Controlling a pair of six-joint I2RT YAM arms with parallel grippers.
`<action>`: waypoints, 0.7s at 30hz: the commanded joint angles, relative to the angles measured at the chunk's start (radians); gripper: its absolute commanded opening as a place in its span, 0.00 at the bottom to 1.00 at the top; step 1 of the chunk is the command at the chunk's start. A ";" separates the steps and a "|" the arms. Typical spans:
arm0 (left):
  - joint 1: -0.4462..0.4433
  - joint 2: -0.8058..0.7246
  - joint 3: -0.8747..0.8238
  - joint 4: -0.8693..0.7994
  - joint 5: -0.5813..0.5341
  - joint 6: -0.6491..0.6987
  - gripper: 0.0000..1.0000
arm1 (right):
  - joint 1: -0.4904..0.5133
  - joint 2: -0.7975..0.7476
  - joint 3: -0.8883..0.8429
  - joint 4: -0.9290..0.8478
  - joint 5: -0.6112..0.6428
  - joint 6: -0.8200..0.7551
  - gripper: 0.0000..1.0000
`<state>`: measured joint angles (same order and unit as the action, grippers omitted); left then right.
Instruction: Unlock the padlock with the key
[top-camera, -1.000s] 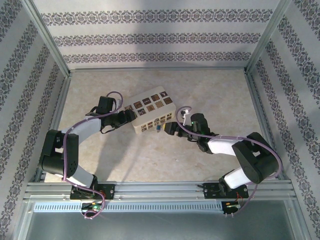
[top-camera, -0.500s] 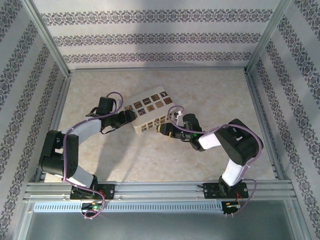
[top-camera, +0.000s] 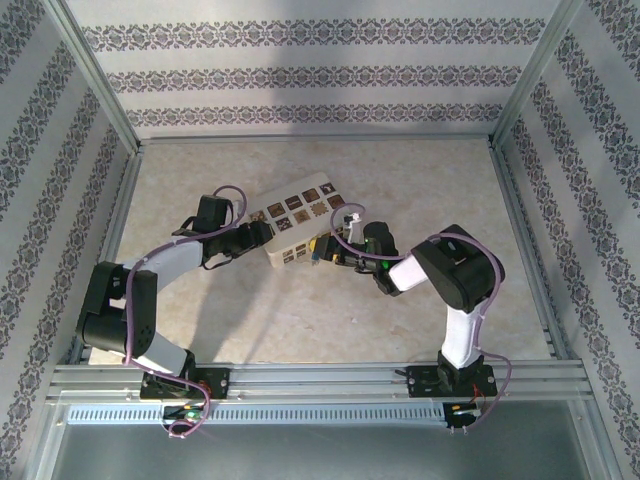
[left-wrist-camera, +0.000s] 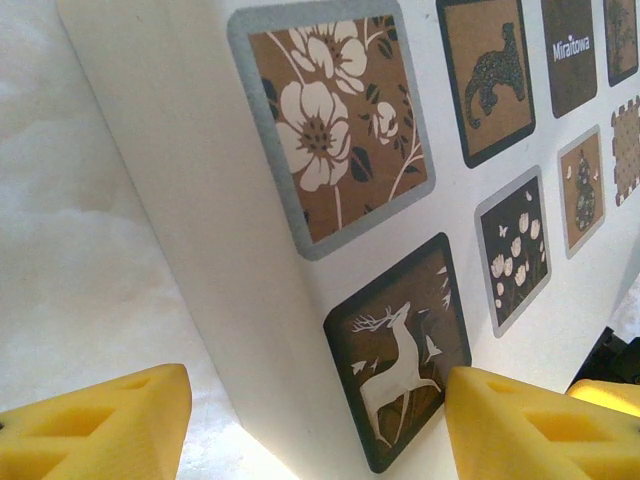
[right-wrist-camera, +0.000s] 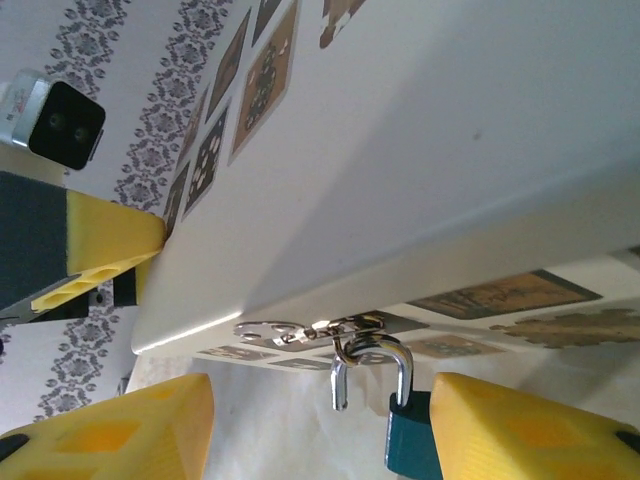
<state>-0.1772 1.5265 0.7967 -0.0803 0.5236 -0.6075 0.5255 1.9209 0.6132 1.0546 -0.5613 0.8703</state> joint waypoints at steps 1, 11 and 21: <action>-0.020 0.008 -0.033 -0.080 -0.016 0.006 0.67 | -0.005 0.043 0.022 0.103 -0.034 0.036 0.60; -0.022 0.011 -0.036 -0.075 -0.016 0.003 0.67 | -0.002 0.119 0.050 0.224 -0.082 0.081 0.59; -0.025 0.011 -0.031 -0.080 -0.020 0.005 0.67 | 0.004 0.109 0.027 0.239 -0.102 0.095 0.50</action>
<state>-0.1776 1.5249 0.7963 -0.0807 0.5232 -0.6075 0.5255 2.0254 0.6449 1.2278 -0.6044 0.9264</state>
